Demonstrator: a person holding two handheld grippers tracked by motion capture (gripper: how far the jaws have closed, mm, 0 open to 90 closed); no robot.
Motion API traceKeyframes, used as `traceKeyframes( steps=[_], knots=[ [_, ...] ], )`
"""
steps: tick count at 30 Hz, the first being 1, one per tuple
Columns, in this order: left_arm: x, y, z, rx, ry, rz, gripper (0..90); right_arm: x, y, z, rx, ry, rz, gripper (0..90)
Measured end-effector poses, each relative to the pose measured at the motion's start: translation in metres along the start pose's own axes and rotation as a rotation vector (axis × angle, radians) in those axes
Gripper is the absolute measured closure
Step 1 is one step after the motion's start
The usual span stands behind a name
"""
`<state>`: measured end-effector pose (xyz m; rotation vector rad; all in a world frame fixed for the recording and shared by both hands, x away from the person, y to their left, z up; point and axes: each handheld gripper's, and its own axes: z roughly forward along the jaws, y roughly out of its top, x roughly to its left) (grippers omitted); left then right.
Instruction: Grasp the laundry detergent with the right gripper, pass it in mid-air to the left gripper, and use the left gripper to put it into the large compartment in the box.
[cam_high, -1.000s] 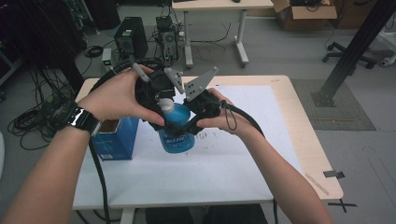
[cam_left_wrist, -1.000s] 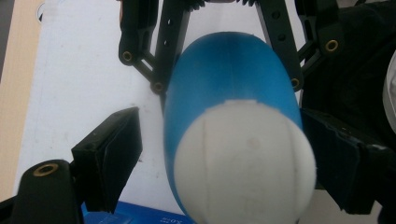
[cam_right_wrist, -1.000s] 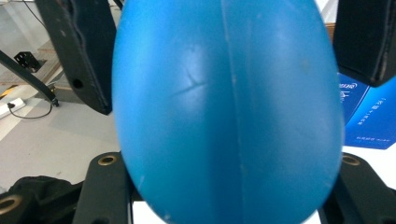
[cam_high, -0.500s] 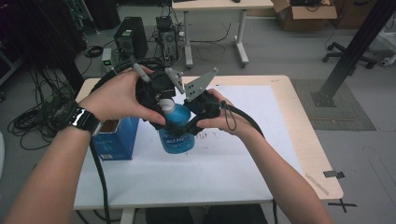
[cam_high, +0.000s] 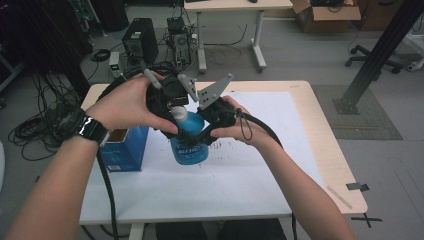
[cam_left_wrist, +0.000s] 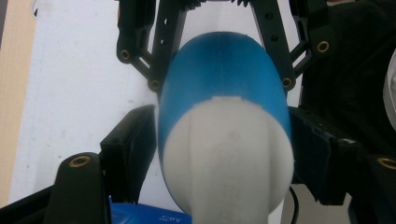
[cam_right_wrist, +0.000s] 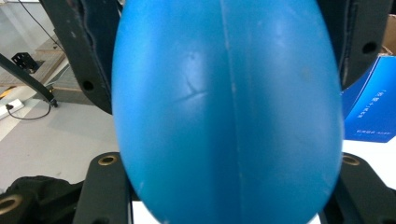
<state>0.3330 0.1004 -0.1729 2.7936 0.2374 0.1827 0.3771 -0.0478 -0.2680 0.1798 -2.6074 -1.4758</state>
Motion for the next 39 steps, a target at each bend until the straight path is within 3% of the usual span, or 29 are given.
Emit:
traceKeyframes(
  steps=[14,27,30,32,33,34,39],
  knots=[
    [0.0,0.003,0.004,0.018,0.001,0.0,37.1,-0.001,-0.001,0.001,0.012,-0.004,0.001,42.3],
    [0.003,0.006,0.002,0.027,-0.002,-0.019,38.0,-0.002,-0.002,-0.001,0.005,0.008,0.013,41.9],
    [0.004,0.009,0.0,0.036,0.002,-0.039,38.1,-0.004,-0.001,-0.003,0.001,0.006,0.015,37.6],
    [0.007,0.009,-0.004,0.045,0.004,-0.063,38.1,-0.004,-0.001,-0.004,0.021,0.0,0.023,25.2],
    [0.008,0.009,-0.007,0.047,0.007,-0.076,38.1,-0.004,-0.003,-0.005,0.04,-0.032,0.024,19.1],
    [0.009,0.01,-0.01,0.046,0.012,-0.087,38.1,-0.004,-0.003,-0.005,0.04,-0.032,0.024,19.1],
    [0.018,0.01,-0.028,0.073,0.069,-0.207,38.1,-0.005,-0.014,-0.013,0.131,-0.083,0.049,10.3]
  ],
)
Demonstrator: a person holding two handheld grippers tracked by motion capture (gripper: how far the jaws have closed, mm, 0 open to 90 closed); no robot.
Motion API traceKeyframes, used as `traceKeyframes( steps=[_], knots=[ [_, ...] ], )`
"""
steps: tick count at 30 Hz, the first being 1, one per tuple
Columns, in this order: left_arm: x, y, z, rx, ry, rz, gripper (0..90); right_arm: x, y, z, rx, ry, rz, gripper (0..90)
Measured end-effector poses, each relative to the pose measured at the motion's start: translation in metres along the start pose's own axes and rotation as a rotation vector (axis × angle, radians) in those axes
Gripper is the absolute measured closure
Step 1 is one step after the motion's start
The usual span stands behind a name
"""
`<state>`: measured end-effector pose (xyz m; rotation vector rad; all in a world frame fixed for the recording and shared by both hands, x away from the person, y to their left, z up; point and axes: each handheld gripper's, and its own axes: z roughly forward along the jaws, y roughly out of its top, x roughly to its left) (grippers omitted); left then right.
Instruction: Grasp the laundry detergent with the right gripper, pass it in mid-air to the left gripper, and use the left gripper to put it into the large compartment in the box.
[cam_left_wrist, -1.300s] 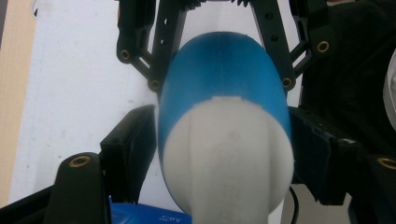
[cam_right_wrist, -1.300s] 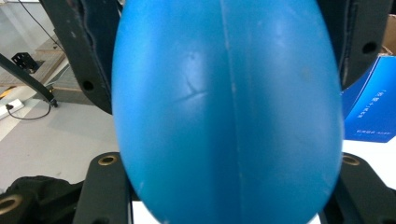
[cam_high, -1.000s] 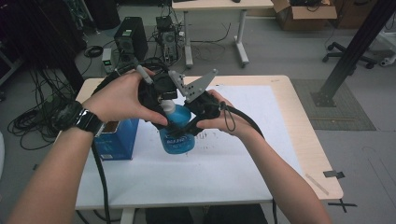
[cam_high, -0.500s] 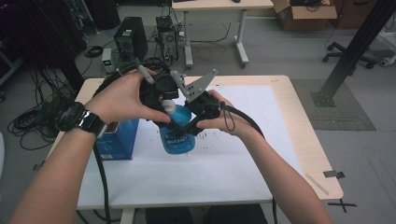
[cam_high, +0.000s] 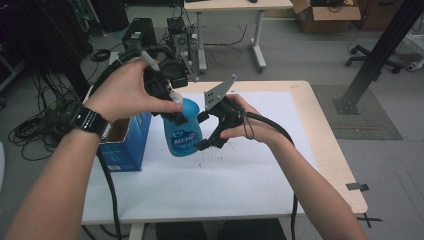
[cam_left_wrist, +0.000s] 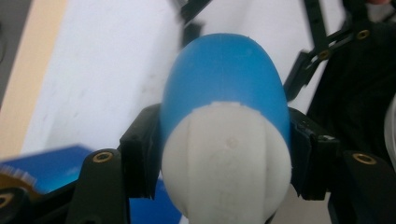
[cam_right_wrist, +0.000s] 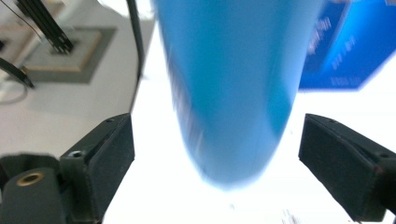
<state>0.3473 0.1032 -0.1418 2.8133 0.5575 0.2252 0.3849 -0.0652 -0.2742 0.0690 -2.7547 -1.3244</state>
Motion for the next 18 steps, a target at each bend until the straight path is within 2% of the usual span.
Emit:
traceKeyframes(
  steps=[2,6,8,11,13,16,18],
  knots=[
    [0.005,0.0,-0.008,0.018,0.038,-0.067,38.1,-0.001,-0.006,-0.005,0.048,-0.021,0.005,9.5],
    [0.019,-0.004,-0.026,0.018,0.108,-0.253,38.2,-0.005,-0.02,-0.017,0.164,-0.082,0.004,10.0],
    [0.026,-0.007,-0.034,0.015,0.144,-0.327,38.2,-0.005,-0.027,-0.023,0.256,-0.11,-0.003,9.6],
    [0.036,-0.013,-0.046,0.008,0.186,-0.474,38.2,-0.006,-0.042,-0.031,0.396,-0.12,-0.006,9.2],
    [0.043,-0.019,-0.053,0.005,0.21,-0.564,38.2,-0.006,-0.053,-0.037,0.489,-0.127,0.011,9.2],
    [0.053,-0.031,-0.065,0.005,0.247,-0.665,38.2,-0.007,-0.07,-0.05,0.566,-0.138,0.028,9.7],
    [0.058,-0.037,-0.07,0.013,0.268,-0.705,38.2,-0.007,-0.078,-0.06,0.596,-0.154,0.039,9.9]
  ],
)
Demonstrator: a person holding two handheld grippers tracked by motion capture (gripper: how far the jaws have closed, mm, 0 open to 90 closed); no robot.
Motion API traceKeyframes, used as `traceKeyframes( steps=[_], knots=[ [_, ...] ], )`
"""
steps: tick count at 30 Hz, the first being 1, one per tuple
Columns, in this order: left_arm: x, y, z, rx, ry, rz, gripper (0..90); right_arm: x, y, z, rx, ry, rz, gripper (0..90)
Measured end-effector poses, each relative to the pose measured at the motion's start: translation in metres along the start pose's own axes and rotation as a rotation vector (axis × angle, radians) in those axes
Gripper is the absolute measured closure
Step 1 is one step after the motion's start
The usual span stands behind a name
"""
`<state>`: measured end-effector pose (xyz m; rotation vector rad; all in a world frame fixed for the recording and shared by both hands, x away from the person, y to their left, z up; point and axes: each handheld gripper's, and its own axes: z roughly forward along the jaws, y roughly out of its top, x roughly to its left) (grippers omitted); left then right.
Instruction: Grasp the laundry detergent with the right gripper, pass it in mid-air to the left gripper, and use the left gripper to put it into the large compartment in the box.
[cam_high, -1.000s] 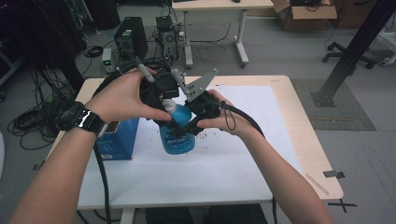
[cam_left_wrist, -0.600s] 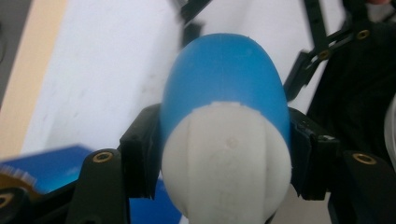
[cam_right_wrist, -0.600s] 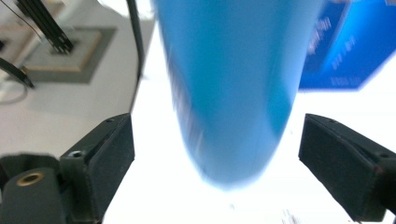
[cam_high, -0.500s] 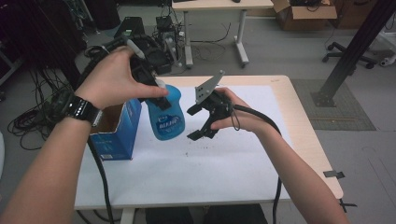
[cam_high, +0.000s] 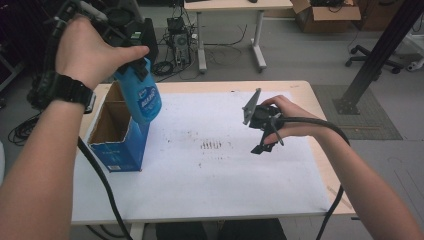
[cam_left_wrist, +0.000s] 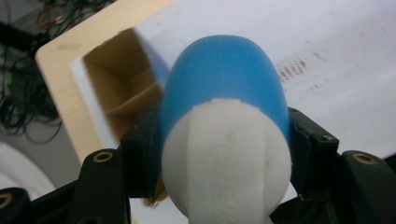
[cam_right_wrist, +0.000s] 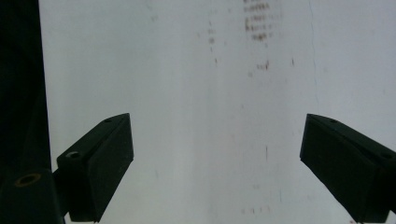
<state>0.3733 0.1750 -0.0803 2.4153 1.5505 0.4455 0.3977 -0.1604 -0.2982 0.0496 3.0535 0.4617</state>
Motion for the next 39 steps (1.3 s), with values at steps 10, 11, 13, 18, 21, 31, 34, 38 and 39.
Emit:
traceKeyframes(
  steps=[10,11,13,18,21,31,34,38,39],
  knots=[
    [0.044,-0.015,0.005,0.031,0.083,-0.181,38.2,-0.005,-0.048,-0.025,0.046,-0.044,0.067,10.1],
    [0.047,-0.016,0.007,0.033,0.089,-0.198,38.2,-0.005,-0.051,-0.026,0.052,-0.044,0.069,10.1],
    [0.053,-0.019,0.01,0.044,0.094,-0.224,38.3,-0.004,-0.055,-0.029,0.064,-0.046,0.07,10.1],
    [0.066,-0.026,0.021,0.05,0.087,-0.267,38.2,-0.002,-0.063,-0.034,0.08,-0.058,0.073,10.1],
    [0.069,-0.03,0.03,0.057,0.086,-0.281,38.2,-0.002,-0.066,-0.034,0.08,-0.059,0.081,10.1],
    [0.074,-0.04,0.068,0.086,0.096,-0.293,38.3,-0.001,-0.073,-0.034,0.08,-0.053,0.089,10.1],
    [0.075,-0.042,0.079,0.092,0.096,-0.3,38.3,-0.001,-0.075,-0.033,0.08,-0.056,0.092,10.0],
    [0.075,-0.044,0.092,0.101,0.087,-0.313,38.3,0.0,-0.077,-0.032,0.077,-0.049,0.093,9.9],
    [0.075,-0.044,0.096,0.106,0.085,-0.313,38.3,0.0,-0.077,-0.031,0.078,-0.05,0.093,9.9]
  ],
)
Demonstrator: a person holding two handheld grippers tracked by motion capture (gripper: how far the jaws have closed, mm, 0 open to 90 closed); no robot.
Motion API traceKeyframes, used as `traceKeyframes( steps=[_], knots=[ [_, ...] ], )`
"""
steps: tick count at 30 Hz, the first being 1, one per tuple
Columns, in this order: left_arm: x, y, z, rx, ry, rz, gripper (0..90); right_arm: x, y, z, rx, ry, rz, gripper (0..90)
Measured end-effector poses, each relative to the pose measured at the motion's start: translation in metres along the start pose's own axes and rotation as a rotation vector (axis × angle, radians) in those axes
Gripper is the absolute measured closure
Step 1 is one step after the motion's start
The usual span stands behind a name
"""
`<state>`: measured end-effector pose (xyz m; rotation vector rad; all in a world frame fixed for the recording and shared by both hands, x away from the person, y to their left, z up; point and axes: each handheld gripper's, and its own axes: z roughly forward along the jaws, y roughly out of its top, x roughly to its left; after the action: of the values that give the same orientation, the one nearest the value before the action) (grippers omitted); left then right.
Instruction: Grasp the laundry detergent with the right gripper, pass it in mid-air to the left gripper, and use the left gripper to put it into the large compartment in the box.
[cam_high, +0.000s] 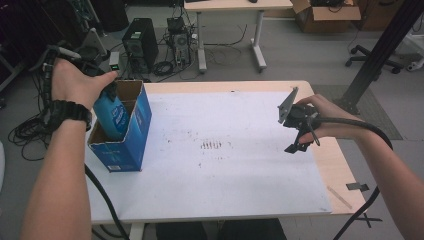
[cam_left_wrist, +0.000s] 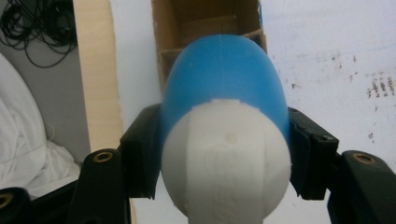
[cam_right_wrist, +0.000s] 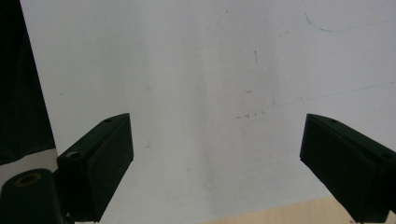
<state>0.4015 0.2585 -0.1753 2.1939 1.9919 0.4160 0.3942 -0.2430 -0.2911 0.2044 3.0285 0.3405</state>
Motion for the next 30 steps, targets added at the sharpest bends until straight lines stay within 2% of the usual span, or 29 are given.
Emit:
traceKeyframes(
  steps=[12,30],
  knots=[
    [-0.001,-0.006,0.05,0.057,-0.018,-0.001,38.3,0.001,-0.003,0.005,-0.008,0.008,0.003,10.0],
    [-0.002,-0.013,0.085,0.104,-0.025,-0.002,38.3,0.001,-0.005,0.007,-0.013,0.009,0.008,10.6]
  ],
)
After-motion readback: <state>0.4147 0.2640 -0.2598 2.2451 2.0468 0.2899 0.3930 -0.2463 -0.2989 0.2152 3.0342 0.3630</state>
